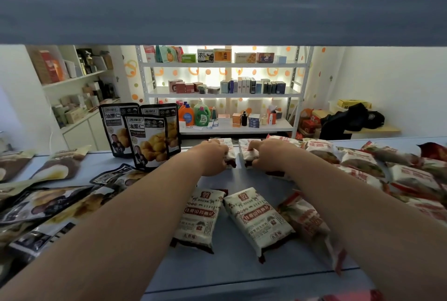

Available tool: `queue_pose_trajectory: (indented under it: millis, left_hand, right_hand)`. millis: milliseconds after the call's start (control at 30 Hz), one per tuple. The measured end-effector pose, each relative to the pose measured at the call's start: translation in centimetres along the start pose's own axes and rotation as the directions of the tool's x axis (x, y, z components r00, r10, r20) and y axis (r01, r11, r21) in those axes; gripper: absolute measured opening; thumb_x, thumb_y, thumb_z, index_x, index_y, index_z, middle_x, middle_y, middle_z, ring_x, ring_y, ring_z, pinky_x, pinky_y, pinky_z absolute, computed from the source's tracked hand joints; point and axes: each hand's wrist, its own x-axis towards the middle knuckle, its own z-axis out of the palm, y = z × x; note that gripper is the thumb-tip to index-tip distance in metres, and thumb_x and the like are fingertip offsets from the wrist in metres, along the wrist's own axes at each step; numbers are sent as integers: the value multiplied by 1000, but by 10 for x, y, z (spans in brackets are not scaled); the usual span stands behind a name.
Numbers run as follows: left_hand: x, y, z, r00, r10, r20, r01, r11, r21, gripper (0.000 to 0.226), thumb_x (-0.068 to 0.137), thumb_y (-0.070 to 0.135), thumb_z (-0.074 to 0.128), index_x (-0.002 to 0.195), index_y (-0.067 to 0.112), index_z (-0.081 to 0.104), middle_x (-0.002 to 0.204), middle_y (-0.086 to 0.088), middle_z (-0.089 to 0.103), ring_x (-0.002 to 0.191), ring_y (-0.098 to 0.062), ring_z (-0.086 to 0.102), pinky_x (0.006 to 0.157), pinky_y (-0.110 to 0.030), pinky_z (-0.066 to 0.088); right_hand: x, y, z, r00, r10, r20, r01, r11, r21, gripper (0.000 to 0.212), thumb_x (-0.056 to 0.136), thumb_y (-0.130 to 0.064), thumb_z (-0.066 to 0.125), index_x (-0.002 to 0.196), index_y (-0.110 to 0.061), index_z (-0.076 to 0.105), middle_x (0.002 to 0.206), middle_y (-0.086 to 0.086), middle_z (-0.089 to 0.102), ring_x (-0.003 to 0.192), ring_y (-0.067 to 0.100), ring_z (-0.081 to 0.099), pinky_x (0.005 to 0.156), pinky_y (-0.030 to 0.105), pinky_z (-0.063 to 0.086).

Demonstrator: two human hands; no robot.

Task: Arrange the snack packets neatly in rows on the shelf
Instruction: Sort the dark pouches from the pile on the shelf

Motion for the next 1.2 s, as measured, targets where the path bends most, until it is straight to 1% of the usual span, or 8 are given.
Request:
queue_pose_trajectory:
  millis: [200,367,500,700,800,967,1100,1200]
  left_hand:
    - [-3,2,-2,1000,-12,19,12,1000,5,52,92,32,47,143,22,40,145,-10,38,129,-33,40,103,-48,41]
    - [-29,3,-14,998,-10,-59,7,999,-41,64,94,36,46,153,25,22,155,-5,30,138,-28,33,109,-44,36]
    - [-89,-16,-19,964,15,-265,-8,1000,25,67,93,49,44,152,28,21,151,-1,38,134,-24,39,102,-44,44]
    - [-185,-77,-15,944,-84,-320,74,996,-45,63,90,55,43,148,34,30,146,4,45,130,-19,43,101,-40,44]
    - [-215,-115,-16,948,-164,-272,158,986,-46,60,91,56,42,147,35,32,147,4,44,132,-19,42,103,-41,42]
    - [-254,-188,-20,944,-281,-173,275,960,-60,56,89,58,46,141,36,42,146,1,45,130,-21,45,104,-43,41]
    - [-275,-238,-16,936,-345,-73,334,934,-130,57,89,58,49,139,29,48,145,0,46,125,-20,48,96,-29,38]
    - [-273,-255,-9,909,-416,35,417,903,-100,61,88,64,44,136,27,51,139,-6,51,117,-24,52,82,-30,37]
  right_hand:
    - [-1,0,4,1000,-16,-10,16,1000,15,59,88,-45,57,142,-36,36,136,7,55,114,27,55,88,42,51]
    - [-20,-17,-6,992,-71,-106,73,997,16,78,85,-50,59,152,-30,24,153,8,37,139,29,34,108,50,38]
    - [-52,-55,-18,923,-226,-313,243,970,15,64,86,-48,59,143,-24,41,140,4,51,128,24,47,102,44,45]
    - [-96,-132,-32,865,-373,-335,406,913,32,61,86,-47,52,143,-30,41,140,-2,51,122,21,51,85,37,50]
    - [-97,-185,-37,848,-438,-298,466,884,29,51,87,-45,52,135,-25,50,127,1,56,113,22,55,78,35,49]
    - [-78,-257,-42,878,-454,-152,468,881,73,48,86,-47,51,129,-26,54,123,0,57,109,20,54,87,42,51]
    - [-46,-277,-45,945,-322,-51,325,943,71,50,92,-54,44,129,-22,56,128,1,58,111,24,55,90,38,47]
    - [-27,-281,-39,967,-233,104,230,972,39,46,94,-54,43,117,-18,61,126,5,61,104,23,57,86,33,46]
